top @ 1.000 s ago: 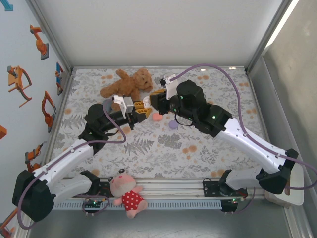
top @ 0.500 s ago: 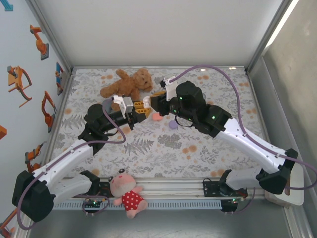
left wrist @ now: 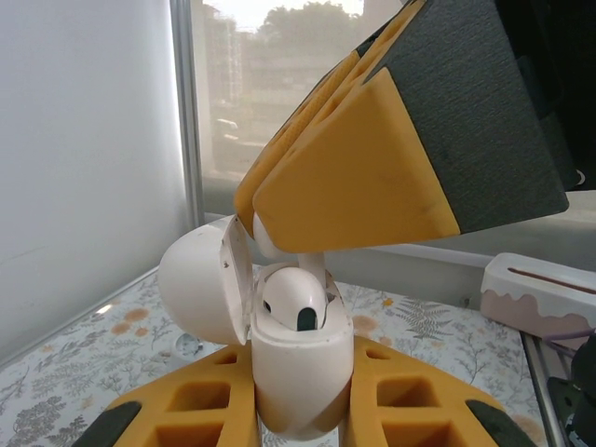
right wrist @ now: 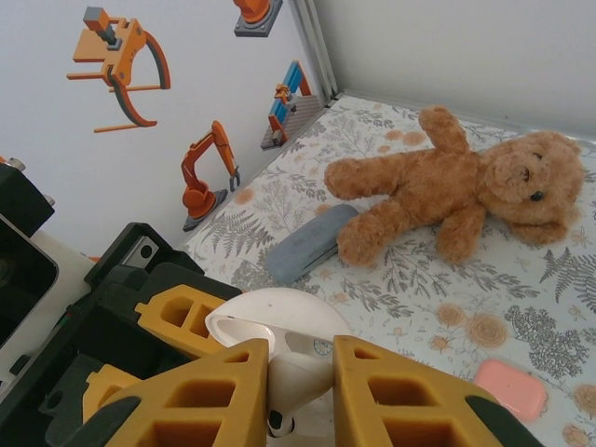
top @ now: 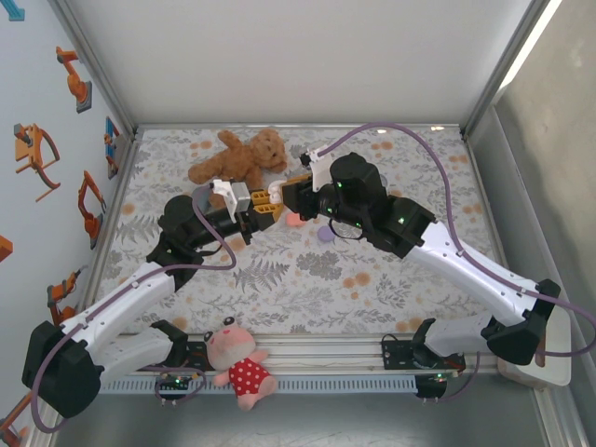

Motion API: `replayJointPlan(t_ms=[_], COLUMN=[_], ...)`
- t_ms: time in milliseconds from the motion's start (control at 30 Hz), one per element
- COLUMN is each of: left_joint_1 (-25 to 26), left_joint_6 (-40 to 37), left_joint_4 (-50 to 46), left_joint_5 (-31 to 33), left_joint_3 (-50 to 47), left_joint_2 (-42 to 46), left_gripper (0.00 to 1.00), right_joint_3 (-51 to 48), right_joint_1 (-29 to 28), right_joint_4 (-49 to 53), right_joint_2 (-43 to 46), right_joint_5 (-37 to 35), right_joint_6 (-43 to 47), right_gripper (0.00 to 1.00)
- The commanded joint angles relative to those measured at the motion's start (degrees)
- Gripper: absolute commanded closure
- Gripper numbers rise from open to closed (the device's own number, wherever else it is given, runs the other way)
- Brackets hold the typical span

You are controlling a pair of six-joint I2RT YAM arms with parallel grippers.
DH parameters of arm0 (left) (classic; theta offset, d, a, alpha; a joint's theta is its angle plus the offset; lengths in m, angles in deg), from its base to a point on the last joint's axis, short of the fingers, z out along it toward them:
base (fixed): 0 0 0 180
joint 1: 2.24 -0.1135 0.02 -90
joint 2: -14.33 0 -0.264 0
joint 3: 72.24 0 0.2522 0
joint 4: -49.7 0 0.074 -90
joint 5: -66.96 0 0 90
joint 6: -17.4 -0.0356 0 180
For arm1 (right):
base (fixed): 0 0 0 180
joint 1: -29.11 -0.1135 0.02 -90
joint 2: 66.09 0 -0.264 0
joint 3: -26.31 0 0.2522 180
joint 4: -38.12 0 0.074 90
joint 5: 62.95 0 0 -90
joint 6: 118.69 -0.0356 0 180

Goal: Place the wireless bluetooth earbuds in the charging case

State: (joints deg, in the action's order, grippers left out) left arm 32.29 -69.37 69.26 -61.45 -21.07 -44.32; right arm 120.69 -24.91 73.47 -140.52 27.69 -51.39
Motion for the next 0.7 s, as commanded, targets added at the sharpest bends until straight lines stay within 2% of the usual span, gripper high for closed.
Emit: replayJointPlan(t_ms=[0, 267, 433, 667], left_joint_1=[0.4, 0.3, 0.4, 0.3], left_joint_6=[0.5, 0.6, 0.5, 1.2], left_joint_4=[1.2, 1.1, 0.7, 0.5], left_joint_5=[-0.4, -0.5, -0.5, -0.2], left_joint_3=[1.1, 0.9, 0.8, -0.3], left_joint_2=[1.1, 1.4, 1.7, 2.6], left_gripper=[1.0, 1.0, 1.0, 1.0], right_joint_3=[-0.5, 0.8, 2.6, 4.7], right_joint_1=[0.2, 0.1, 0.1, 0.4], right_joint_4=[1.3, 2.0, 2.3, 2.5], right_joint_2=[0.9, -0.4, 0.0, 2.6], right_joint_5=[0.1, 0.1, -0.4, -2.7], right_joint_6=[-0.9, -0.8, -0.1, 3.2], right_gripper=[0.78, 0.73, 0.64, 0.41])
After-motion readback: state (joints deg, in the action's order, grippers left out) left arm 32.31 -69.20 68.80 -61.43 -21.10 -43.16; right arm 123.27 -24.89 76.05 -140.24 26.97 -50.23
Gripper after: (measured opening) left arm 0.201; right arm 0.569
